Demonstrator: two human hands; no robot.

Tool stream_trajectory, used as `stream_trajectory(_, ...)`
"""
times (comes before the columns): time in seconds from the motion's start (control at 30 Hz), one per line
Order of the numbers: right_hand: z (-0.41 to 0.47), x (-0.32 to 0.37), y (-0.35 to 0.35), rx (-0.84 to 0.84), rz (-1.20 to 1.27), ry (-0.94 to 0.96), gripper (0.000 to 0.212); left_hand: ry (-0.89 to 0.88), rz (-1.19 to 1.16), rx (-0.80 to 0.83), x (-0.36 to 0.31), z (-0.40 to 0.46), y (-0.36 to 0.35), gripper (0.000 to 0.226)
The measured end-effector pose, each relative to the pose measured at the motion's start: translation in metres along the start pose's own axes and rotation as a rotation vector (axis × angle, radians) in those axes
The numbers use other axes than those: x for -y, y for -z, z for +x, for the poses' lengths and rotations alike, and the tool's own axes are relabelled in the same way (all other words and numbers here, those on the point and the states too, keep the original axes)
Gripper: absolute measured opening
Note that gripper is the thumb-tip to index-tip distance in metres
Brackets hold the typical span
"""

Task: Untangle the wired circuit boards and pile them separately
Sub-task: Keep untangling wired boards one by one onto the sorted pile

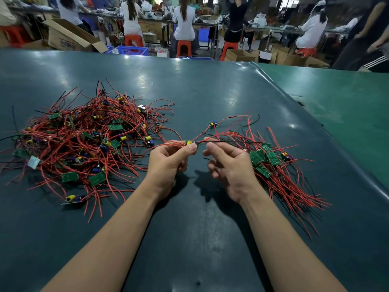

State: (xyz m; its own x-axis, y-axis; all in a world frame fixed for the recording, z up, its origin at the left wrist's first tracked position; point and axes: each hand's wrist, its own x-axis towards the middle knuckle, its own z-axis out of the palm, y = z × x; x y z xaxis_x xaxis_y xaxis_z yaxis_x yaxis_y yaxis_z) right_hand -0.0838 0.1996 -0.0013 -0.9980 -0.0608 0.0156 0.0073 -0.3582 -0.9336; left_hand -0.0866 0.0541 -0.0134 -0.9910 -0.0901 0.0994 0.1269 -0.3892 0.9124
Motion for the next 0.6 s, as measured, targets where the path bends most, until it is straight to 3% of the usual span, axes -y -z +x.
stream_trajectory(0.17, 0.001, -0.003, -0.004, -0.05, -0.033, 0.045, 0.008, -0.012, 0.177, 0.067, 0.001, -0.003, 0.001, 0.025)
stream_trajectory(0.33, 0.007, 0.003, 0.003, -0.239, 0.072, 0.153, 0.014, -0.018, 0.099, 0.006, -0.002, -0.004, -0.001, 0.006)
stream_trajectory(0.6, 0.011, 0.008, 0.014, -0.475, 0.196, 0.308, 0.025, -0.346, 0.193, -0.289, -0.006, -0.003, -0.001, 0.019)
